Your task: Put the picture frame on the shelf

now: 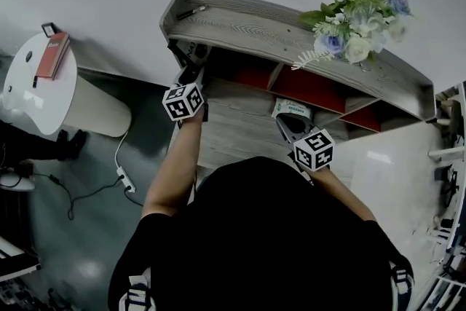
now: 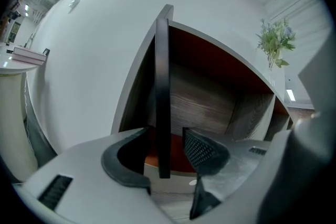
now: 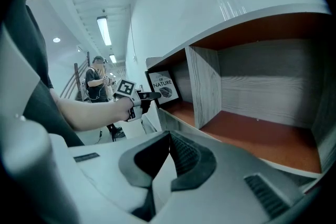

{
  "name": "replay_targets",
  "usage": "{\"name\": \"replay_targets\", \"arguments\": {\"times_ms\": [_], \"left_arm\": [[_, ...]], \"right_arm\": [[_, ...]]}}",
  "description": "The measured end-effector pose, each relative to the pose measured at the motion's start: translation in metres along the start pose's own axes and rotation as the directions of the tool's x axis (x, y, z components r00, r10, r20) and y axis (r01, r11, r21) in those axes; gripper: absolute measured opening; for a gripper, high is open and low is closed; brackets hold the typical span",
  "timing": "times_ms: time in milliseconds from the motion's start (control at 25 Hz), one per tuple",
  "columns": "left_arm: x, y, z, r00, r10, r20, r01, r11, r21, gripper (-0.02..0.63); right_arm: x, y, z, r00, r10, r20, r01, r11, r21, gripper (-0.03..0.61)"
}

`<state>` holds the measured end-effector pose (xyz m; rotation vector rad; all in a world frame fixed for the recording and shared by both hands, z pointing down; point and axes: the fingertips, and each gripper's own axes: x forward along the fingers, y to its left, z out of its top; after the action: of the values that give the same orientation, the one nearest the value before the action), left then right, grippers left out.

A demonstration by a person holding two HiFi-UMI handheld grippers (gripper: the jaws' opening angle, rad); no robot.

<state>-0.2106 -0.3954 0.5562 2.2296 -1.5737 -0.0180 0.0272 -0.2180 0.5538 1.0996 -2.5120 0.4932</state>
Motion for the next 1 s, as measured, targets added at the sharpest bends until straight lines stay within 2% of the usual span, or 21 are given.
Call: {"name": "replay_targets", "arguments": {"times_ms": [440, 1000], "left_arm": [[-0.019, 0.005, -0.010, 1.000, 0.019, -0.013, -0.019, 1.000, 0.000, 0.196], [-0.047, 0.001, -0.039, 0.998, -0.029, -0.058, 0.031, 0.999, 0.029, 0.206]], "right_arm": [[-0.007, 0.008, 0.000, 1.000, 0.003, 0.005, -0.003, 1.000, -0.003, 0.014], [0.000, 0.013, 0.010, 1.000, 0.016, 0.010, -0.016, 1.000, 0.001, 0.014]]}}
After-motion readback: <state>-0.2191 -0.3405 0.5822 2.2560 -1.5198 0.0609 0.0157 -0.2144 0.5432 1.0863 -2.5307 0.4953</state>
